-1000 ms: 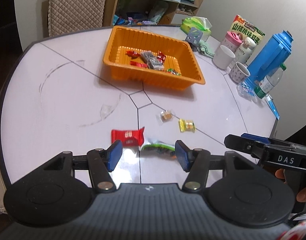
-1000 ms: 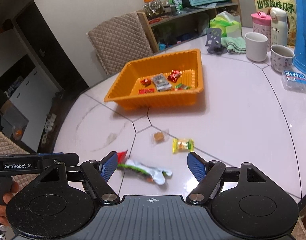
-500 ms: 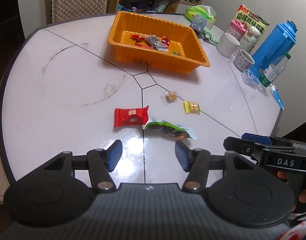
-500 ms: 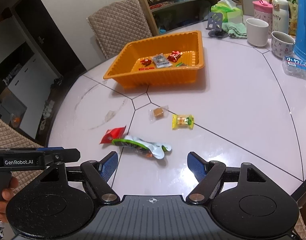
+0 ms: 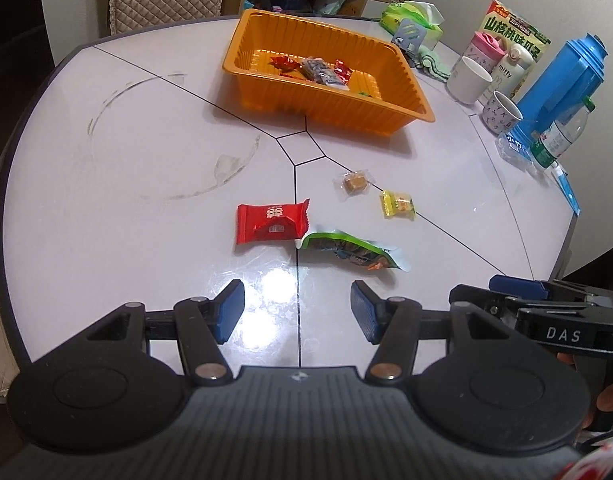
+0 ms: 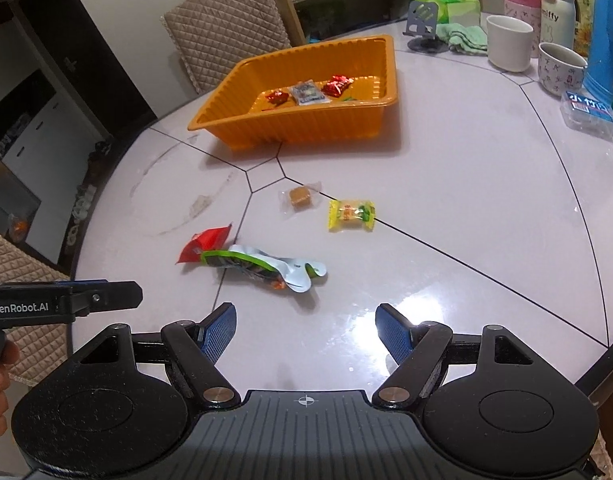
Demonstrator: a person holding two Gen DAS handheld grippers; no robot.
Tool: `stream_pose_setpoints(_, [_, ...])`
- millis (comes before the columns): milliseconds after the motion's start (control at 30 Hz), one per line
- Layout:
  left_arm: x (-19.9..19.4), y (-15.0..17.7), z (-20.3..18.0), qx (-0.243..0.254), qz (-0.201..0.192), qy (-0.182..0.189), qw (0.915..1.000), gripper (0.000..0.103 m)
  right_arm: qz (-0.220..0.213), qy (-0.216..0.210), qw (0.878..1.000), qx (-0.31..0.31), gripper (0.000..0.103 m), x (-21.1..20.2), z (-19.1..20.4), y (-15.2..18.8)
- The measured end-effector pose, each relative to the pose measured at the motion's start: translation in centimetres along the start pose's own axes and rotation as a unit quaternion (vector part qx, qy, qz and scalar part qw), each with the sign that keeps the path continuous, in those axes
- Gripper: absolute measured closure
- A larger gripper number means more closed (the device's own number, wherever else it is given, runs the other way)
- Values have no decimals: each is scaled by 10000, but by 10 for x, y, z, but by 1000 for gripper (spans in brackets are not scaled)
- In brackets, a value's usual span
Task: Organize snacks
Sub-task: 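Lower the right tool onto the green-edged snack bag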
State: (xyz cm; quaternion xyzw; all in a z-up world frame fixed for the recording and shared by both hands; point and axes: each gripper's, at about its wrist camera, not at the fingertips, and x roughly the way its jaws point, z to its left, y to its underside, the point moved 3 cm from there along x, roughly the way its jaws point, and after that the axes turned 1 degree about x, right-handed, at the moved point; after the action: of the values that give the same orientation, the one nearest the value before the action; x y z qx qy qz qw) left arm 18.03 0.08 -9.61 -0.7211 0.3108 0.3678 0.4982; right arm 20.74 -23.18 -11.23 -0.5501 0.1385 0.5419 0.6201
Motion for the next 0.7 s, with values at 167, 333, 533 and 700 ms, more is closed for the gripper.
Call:
stream_pose_setpoints(167, [6,-3,0,166,-116,-61,9998,48,35,73,9999,103,27,6,-8,-3])
stream_pose_setpoints(333, [16,-5,3,456,-176,-226,9985,48,26,88,9999,127,27,10,-13,-5])
stream_pose_setpoints(533, [29,-7,13,439,-42,-273,9987,48,-51,56,9998,-157,27,20,-8,-6])
stream_pose_setpoints(700, [33,-9,15,490,-22,-257,9985,48,-123,-52,9977,-660,27,37,6,-8])
